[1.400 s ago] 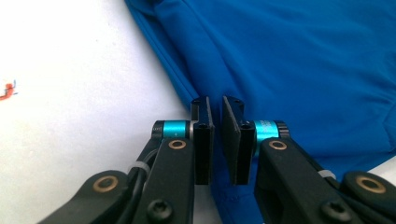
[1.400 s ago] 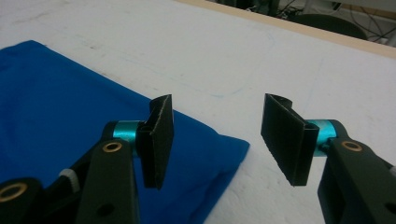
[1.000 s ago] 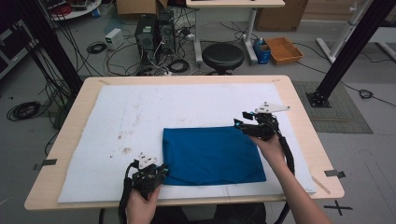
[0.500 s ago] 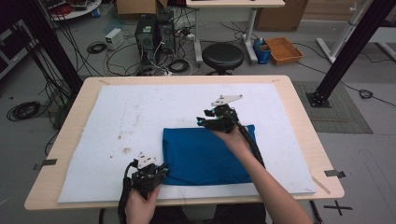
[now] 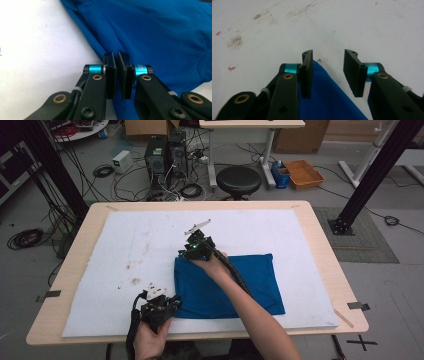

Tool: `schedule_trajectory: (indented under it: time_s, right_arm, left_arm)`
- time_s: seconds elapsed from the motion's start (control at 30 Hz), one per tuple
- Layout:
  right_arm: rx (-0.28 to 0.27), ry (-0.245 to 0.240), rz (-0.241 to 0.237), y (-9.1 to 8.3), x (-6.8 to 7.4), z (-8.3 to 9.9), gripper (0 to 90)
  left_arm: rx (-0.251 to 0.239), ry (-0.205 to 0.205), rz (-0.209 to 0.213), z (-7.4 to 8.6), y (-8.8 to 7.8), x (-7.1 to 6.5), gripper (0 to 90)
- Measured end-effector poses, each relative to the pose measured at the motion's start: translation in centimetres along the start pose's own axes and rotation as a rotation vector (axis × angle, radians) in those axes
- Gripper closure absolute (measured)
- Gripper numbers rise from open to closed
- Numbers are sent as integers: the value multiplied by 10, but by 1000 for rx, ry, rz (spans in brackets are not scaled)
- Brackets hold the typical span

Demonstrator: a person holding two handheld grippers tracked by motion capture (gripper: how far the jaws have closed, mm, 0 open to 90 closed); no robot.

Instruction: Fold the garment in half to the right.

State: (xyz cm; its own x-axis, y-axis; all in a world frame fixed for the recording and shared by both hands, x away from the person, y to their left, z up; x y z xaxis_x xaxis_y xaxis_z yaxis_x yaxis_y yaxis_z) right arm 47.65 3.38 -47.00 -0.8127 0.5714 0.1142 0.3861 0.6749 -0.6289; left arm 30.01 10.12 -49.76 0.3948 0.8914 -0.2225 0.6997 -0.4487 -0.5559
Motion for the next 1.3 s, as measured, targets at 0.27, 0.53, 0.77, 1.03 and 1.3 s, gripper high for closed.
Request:
schedule_trajectory:
  time_s: [0.27,0.53,0.77,1.03,1.3]
  right_arm:
    - [39,11,-13,29,8,1,661]
    - [80,-24,-12,42,12,6,775]
    - [82,-67,-13,40,15,5,874]
    - [29,-55,-43,25,17,-5,874]
    - [-27,-50,-74,-4,16,-13,874]
  left_arm:
    - [2,-1,7,0,0,0,851]
    - [4,-3,12,-1,0,0,850]
    - [4,-4,15,-1,0,0,850]
    - [-10,-5,26,-4,-3,-1,850]
    - [-49,35,69,-15,-11,-17,850]
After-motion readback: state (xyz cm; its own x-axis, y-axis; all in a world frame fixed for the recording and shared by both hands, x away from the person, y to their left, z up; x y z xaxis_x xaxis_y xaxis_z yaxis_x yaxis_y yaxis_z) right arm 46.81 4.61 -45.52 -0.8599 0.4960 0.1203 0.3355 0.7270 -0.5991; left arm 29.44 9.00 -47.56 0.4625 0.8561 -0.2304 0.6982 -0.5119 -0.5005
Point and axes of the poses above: each handheld gripper's, and its own axes: y roughly forward along the jaws, z roughly out of its underside, x roughly to its left, the point moved 8 cm from there along y, roughly forward along the jaws, and after that the axes turned 4 degrees about -x, right-handed, at the moved point
